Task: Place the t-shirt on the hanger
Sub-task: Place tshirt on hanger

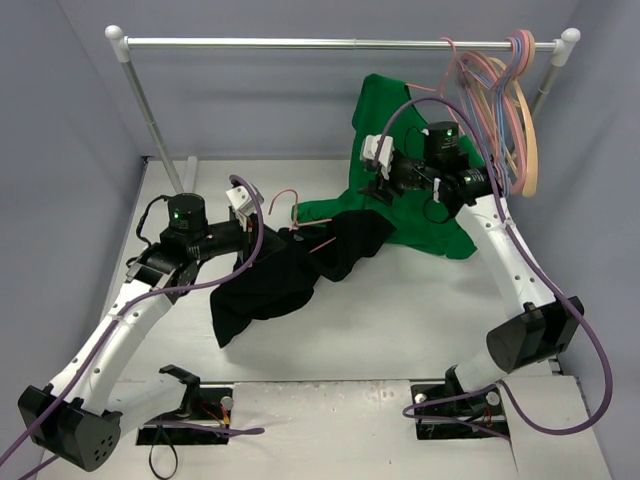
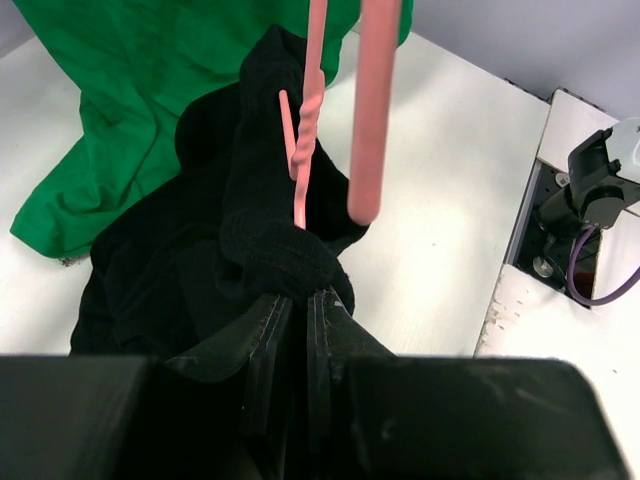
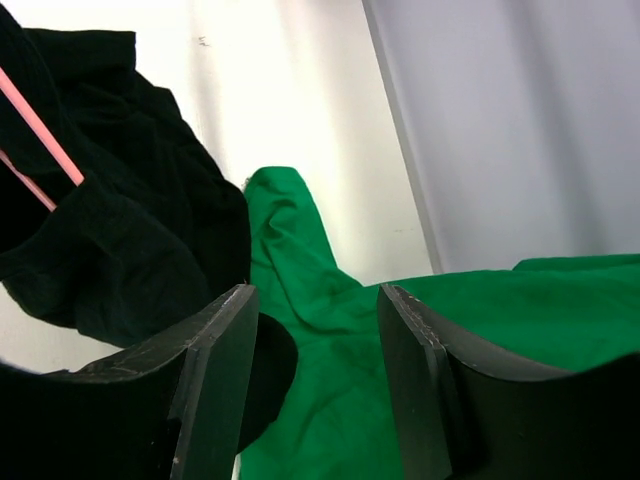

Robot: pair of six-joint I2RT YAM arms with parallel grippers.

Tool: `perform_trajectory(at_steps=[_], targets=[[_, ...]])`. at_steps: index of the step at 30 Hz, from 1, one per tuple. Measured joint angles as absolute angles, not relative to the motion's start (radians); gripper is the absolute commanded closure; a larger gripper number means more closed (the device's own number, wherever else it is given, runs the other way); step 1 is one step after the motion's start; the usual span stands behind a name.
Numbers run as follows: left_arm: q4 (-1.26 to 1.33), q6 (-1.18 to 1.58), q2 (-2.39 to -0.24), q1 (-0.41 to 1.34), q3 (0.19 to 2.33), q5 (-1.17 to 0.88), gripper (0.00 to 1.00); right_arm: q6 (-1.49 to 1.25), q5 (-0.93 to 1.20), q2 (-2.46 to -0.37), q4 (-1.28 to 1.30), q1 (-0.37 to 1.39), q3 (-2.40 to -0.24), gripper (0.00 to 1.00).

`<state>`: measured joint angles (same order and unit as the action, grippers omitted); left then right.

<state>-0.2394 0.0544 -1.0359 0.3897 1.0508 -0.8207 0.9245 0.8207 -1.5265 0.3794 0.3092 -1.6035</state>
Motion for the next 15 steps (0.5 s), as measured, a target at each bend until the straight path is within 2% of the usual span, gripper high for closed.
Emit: perform_trajectory(at_steps=[15], targets=[[-0.257,0.036,-1.036,0.393,1.067,-0.832,1.00,0.937,0.881,-1.568,0.559,0.318,-1.597,0.52]])
